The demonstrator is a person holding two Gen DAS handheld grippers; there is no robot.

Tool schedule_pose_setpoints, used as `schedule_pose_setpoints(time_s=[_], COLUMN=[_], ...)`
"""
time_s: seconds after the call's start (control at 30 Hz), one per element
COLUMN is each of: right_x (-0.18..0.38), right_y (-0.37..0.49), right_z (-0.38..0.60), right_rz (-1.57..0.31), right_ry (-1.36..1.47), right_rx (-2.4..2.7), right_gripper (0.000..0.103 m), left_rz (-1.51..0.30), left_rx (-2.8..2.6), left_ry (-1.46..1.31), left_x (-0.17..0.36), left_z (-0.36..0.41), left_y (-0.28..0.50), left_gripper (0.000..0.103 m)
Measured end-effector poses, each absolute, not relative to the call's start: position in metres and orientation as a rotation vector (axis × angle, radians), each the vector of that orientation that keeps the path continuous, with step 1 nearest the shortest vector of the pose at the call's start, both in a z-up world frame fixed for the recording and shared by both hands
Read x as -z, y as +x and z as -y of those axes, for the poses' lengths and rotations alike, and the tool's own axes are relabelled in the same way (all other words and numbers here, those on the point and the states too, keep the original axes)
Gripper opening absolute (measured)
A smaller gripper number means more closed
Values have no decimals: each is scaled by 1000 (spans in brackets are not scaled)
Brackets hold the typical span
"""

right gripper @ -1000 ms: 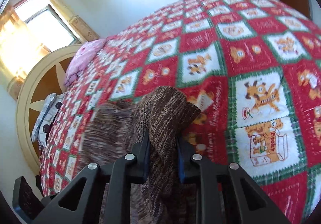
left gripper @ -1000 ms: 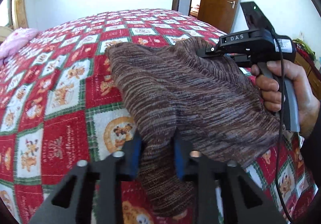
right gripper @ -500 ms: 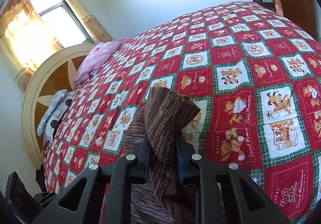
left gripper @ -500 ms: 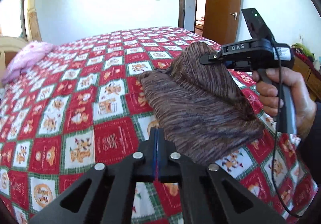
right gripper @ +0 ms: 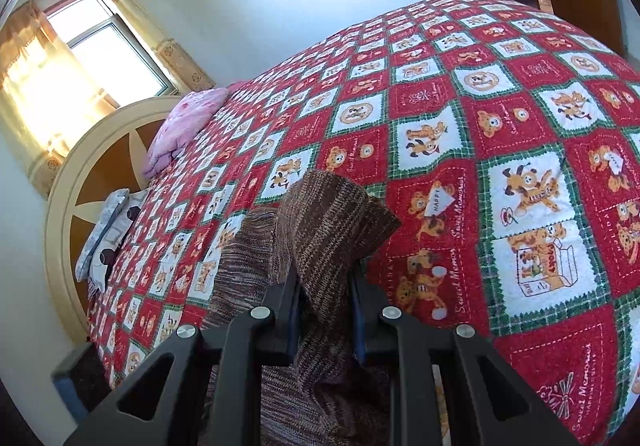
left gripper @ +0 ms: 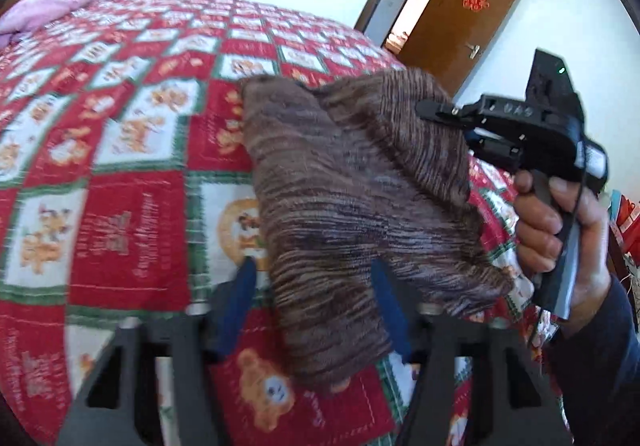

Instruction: Fold small clothes

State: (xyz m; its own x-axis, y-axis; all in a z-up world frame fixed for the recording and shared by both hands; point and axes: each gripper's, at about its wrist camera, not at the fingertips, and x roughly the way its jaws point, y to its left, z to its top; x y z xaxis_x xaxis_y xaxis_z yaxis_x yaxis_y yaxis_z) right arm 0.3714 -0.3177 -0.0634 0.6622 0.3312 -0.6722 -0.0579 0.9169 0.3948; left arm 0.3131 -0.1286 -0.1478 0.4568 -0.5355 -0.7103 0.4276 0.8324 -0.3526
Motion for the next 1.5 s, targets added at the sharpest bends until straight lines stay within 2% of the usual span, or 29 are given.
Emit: schedule_pose_setpoints(time_s=[0.03,0.13,0.47,0.93,1.23,1.5], right_x=[63,55,19,36,72,133], right_y=[372,370,373,387,395,403], right_z=[318,309,235,43,-78,-114], right_rz=[-821,-809,-770,-829,-943,-1055], right_ry=[359,335,289,268,203,92], right_rx=[-228,-245,-377,-664,-804,-736], right_gripper=[21,20,20,20,20,20], left_rz=[-942,-900,-770,-632,-624,-762], left_rx=[597,610,544,305,146,50], left_ry=[-122,-119,-113,-54,-20,-52], left_x=[155,149,88,55,72,136], left_z=[133,130,53,-86,-142,-172], left_y=[317,311,287,216,186,186], left_gripper=[20,13,12,12,12,13])
